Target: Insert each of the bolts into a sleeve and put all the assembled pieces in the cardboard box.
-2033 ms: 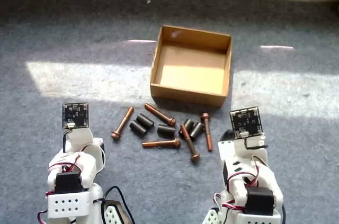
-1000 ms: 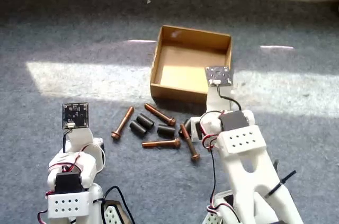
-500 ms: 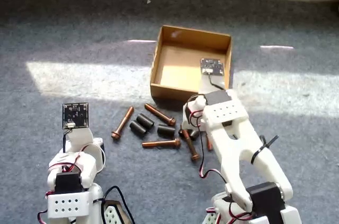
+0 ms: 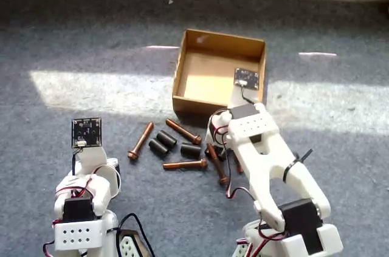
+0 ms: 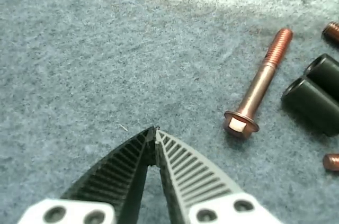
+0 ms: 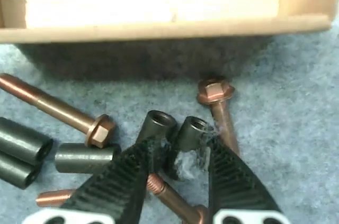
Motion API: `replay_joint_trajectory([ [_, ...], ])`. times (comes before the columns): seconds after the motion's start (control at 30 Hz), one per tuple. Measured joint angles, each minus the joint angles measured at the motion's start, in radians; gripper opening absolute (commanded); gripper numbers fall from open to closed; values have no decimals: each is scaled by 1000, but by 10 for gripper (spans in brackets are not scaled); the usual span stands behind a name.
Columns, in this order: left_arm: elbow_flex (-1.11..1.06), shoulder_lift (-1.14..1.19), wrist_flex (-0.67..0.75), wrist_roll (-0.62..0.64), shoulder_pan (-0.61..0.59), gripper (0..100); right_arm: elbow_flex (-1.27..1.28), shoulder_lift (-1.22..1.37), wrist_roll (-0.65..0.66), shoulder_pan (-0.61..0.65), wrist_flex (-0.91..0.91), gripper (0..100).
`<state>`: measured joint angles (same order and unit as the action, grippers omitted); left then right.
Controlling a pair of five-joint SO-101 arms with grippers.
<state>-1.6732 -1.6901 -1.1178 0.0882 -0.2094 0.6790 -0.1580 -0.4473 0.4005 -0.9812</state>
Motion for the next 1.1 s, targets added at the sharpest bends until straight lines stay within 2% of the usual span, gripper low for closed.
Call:
replay_joint_trajectory([
  [0.43,0,0,0,0,0,7,-3,98,-8,-34,11,135],
  [1.1,0,0,0,0,0,7,37,98,9,-3,-18,130],
])
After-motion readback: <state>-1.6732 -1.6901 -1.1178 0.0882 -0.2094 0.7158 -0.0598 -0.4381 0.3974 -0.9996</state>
